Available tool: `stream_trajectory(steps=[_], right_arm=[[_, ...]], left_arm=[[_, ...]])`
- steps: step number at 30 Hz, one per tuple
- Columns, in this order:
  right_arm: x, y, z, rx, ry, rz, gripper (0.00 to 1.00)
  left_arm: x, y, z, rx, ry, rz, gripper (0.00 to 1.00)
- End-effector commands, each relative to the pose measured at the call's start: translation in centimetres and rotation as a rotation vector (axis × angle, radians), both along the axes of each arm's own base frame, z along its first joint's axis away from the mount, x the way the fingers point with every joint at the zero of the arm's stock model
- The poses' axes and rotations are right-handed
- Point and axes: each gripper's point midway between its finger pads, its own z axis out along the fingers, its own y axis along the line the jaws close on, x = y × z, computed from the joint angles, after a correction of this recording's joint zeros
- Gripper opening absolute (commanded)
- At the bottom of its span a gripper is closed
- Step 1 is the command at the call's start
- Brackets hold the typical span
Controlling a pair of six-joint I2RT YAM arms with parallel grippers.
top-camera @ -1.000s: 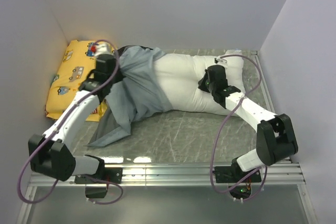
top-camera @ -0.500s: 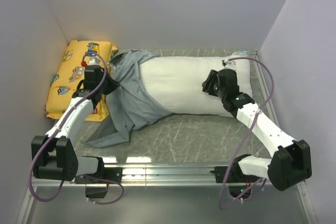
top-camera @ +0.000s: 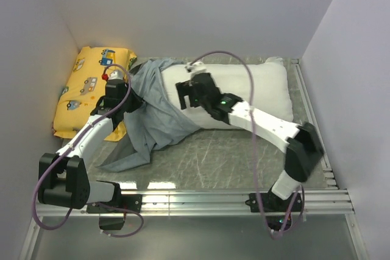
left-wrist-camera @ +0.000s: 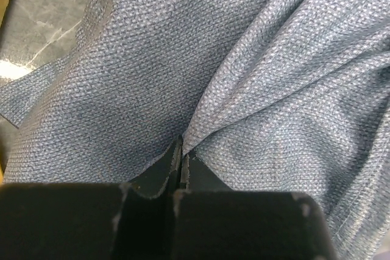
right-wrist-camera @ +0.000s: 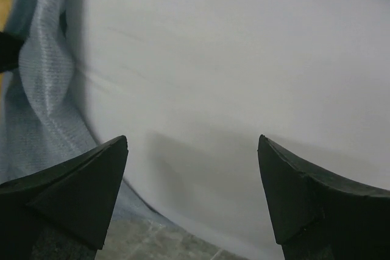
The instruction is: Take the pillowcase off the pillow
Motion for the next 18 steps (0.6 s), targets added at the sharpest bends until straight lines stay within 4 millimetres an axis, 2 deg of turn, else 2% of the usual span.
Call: stream_trajectory(steps=[1, 2, 3, 4, 5, 6, 7, 8, 9, 10, 11, 12, 13, 14, 15, 16, 17, 18], right_arm=[[1.8, 1.4, -6.8, -0.208, 0.095, -0.015, 0.94], [2.2, 1.7, -7.6, -0.23, 0.112, -0.025, 0.93], [2.5, 1.6, -10.3, -0.276, 0.154, -0.041, 0.86], [2.7, 1.2, -11.2, -0.301, 0.171, -0.064, 0.79], [3.1, -0.2, -12.3, -0.333, 0.193, -0.112, 0.67], [3.2, -0.8, -13.1, -0.321, 0.217, -0.14, 0.47], [3.4, -1.8, -13.1, -0.303, 0.229, -0.167, 0.14], [3.1, -3.1, -14.2, -0.298, 0.252, -0.191, 0.01], [3.9, -5.1, -13.2, -0.237, 0.261, -0.245, 0.0], [4.2, -6.5, -13.0, -0.211, 0.273, -0.276, 0.0], [3.6, -8.3, -13.9, -0.208, 0.301, -0.307, 0.0], [4.4, -10.9, -12.5, -0.13, 0.301, -0.379, 0.0], [4.3, -12.2, -12.3, -0.097, 0.311, -0.407, 0.0], [3.7, -13.8, -13.1, -0.072, 0.331, -0.428, 0.0], [3.6, -14.8, -11.7, -0.015, 0.313, -0.453, 0.0], [3.7, -16.8, -11.5, 0.016, 0.317, -0.491, 0.0], [3.1, -17.5, -11.8, 0.03, 0.325, -0.5, 0.0], [2.9, -17.9, -10.5, 0.07, 0.299, -0.503, 0.0]], left_arm=[[0.5, 0.0, 1.4, 0.001, -0.051, 0.007, 0.01], [0.4, 0.0, 1.4, 0.003, -0.047, 0.006, 0.0], [0.4, 0.0, 1.7, 0.006, -0.051, 0.004, 0.01], [0.4, 0.1, 1.9, 0.014, -0.052, 0.001, 0.0], [0.6, 0.8, 2.2, 0.037, -0.056, 0.029, 0.01], [0.7, 1.0, 2.5, 0.045, -0.062, 0.034, 0.01], [0.9, 1.4, 2.7, 0.049, -0.062, 0.043, 0.01], [1.3, 2.1, 3.6, 0.036, -0.077, 0.057, 0.0], [1.5, 2.6, 3.9, 0.025, -0.083, 0.066, 0.0], [1.8, 3.6, 4.4, 0.004, -0.093, 0.09, 0.0], [2.0, 3.9, 4.7, -0.006, -0.1, 0.088, 0.01], [2.4, 4.5, 5.8, -0.006, -0.118, 0.103, 0.01], [2.5, 5.5, 5.7, 0.006, -0.107, 0.124, 0.0], [3.0, 5.7, 6.9, 0.013, -0.129, 0.128, 0.0], [3.2, 6.9, 7.2, 0.02, -0.131, 0.157, 0.0], [3.4, 8.4, 7.2, 0.02, -0.123, 0.19, 0.0], [3.6, 9.1, 7.8, 0.016, -0.135, 0.203, 0.0], [3.8, 9.2, 7.9, -0.006, -0.138, 0.189, 0.0]])
